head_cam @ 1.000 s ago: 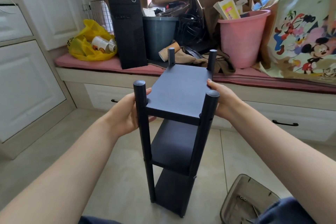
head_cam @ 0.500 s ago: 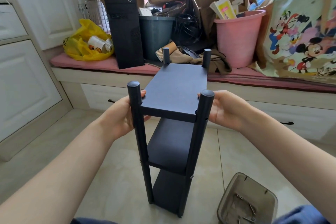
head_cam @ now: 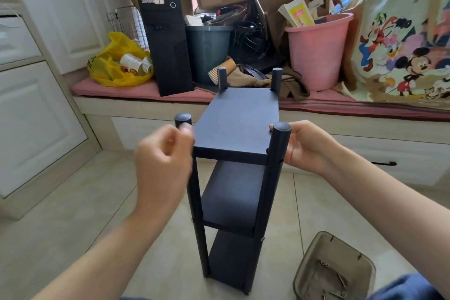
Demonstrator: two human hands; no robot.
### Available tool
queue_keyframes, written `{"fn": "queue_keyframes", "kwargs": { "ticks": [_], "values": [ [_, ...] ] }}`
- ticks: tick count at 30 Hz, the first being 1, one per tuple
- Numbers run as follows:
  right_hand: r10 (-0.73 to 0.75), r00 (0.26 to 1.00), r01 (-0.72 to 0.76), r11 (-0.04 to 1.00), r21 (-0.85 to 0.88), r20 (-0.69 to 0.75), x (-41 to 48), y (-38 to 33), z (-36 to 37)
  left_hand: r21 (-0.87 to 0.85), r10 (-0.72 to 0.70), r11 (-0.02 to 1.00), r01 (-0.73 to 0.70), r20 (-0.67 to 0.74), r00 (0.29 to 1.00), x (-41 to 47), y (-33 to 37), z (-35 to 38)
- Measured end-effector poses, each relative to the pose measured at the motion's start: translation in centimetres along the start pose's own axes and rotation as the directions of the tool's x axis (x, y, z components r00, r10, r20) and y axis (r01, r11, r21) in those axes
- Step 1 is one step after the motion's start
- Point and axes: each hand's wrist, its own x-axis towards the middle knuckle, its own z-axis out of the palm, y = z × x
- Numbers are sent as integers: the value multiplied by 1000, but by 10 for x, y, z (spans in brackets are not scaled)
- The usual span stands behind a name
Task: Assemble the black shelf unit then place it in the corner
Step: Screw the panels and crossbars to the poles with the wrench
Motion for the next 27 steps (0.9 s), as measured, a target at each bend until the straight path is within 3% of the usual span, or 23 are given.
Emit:
{"fn": "queue_keyframes", "kwargs": {
  "ticks": [2,4,6,9,16,23,27],
  "values": [
    [0,1000,0,1000,-4,1,1,-1,-1,55,-192,981,184,300,935,-12,1,8],
    [3,1000,-3,1000,-10,6,3,-2,-2,90,-377,918,386,499,781,-15,-3,16],
    [1,1000,-1,1000,-28,4,4,-4,-2,12,-418,867,499,563,713,-13,-9,22],
    [-16,1000,15,996,-84,-11,6,-5,-1,-225,-387,742,631,624,678,-14,-16,33],
    [-20,998,29,983,-182,53,9,-3,-3,-416,-222,641,644,703,675,-22,-15,59],
    [-10,997,20,993,-116,83,7,-4,-5,-525,-147,561,640,698,701,-18,-15,63],
    [-17,997,25,993,-111,75,7,-5,-9,-539,-114,578,613,691,714,-14,-15,65]
  ]
}}
